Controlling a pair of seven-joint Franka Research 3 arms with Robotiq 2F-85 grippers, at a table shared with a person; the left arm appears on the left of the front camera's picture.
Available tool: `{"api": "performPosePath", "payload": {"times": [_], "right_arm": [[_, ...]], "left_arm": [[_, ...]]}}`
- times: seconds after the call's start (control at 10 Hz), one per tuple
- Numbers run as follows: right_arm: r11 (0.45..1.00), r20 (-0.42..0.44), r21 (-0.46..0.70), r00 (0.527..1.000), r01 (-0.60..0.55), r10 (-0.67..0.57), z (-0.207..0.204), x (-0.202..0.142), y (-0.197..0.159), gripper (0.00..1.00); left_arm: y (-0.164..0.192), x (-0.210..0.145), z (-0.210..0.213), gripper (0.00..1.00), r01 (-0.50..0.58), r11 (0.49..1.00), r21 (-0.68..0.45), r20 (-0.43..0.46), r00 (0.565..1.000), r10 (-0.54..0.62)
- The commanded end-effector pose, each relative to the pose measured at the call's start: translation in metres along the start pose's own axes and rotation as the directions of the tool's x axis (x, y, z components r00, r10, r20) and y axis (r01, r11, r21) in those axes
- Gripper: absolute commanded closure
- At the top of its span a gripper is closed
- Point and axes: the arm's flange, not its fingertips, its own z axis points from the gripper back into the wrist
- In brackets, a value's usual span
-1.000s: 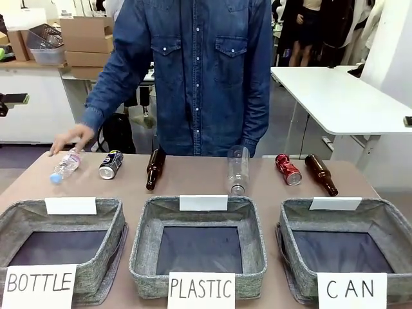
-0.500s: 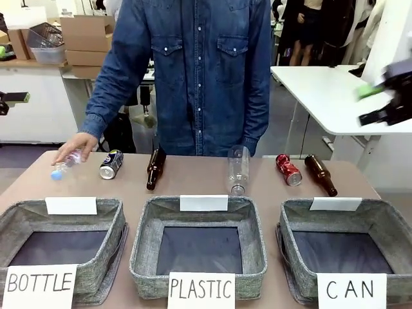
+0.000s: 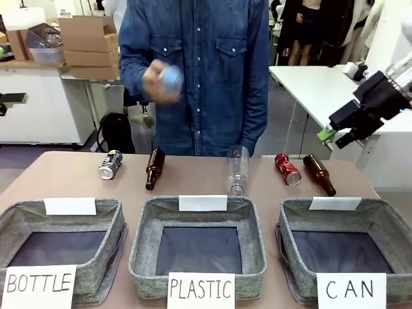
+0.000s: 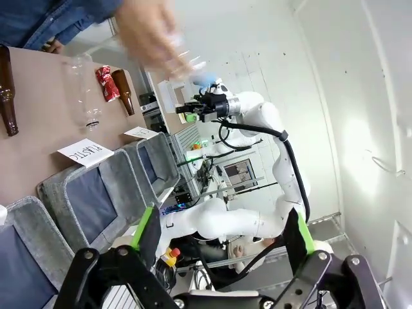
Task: Sort the can waste into the basket.
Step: Pick up the can waste from the table and place it in the right Fabric basket.
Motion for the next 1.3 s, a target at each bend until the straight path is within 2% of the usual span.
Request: {"api": "performPosePath", "payload": {"times": [0.0,0.1,0.2,0.3,0.5,0.8,1.0,1.2], "right_arm": [[0.995,-0.013,-0.095,0.999,-0.033,0.032,-0.007,0.005,0.006,0.00],[1.000,0.000,0.000,1.000,0.000,0.000,0.000,0.000,0.000,0.00],[0.999,0.064,-0.044,0.998,0.020,-0.017,0.007,-0.019,0.009,0.00],[0.997,0.074,-0.081,0.997,-0.001,0.007,0.001,-0.013,0.016,0.00],[0.979,0.094,-0.205,0.996,0.016,0.004,-0.034,0.031,0.014,0.00],[0.933,-0.017,-0.359,1.000,0.018,-0.026,-0.111,0.099,-0.018,0.00],[0.901,-0.003,-0.433,1.000,0.023,-0.027,-0.149,0.124,-0.039,0.00],[0.846,-0.008,-0.529,0.996,0.068,-0.086,-0.178,0.141,-0.061,0.00]], "left_arm": [[-0.003,0.002,0.000,0.00,0.020,1.000,-0.023,0.006,1.000,-0.020],[-0.003,0.002,0.000,0.00,0.020,1.000,-0.023,0.006,1.000,-0.020],[-0.003,0.002,0.000,0.00,0.020,1.000,-0.023,0.006,1.000,-0.020],[-0.003,0.002,0.000,0.00,0.020,1.000,-0.023,0.006,1.000,-0.020],[-0.003,0.002,0.000,0.00,0.020,1.000,-0.023,0.006,1.000,-0.020],[-0.003,0.002,0.000,0.00,0.020,1.000,-0.023,0.006,1.000,-0.020],[-0.003,0.002,0.000,0.00,0.020,1.000,-0.023,0.006,1.000,-0.020],[-0.003,0.002,0.000,0.00,0.020,1.000,-0.023,0.006,1.000,-0.020]]}}
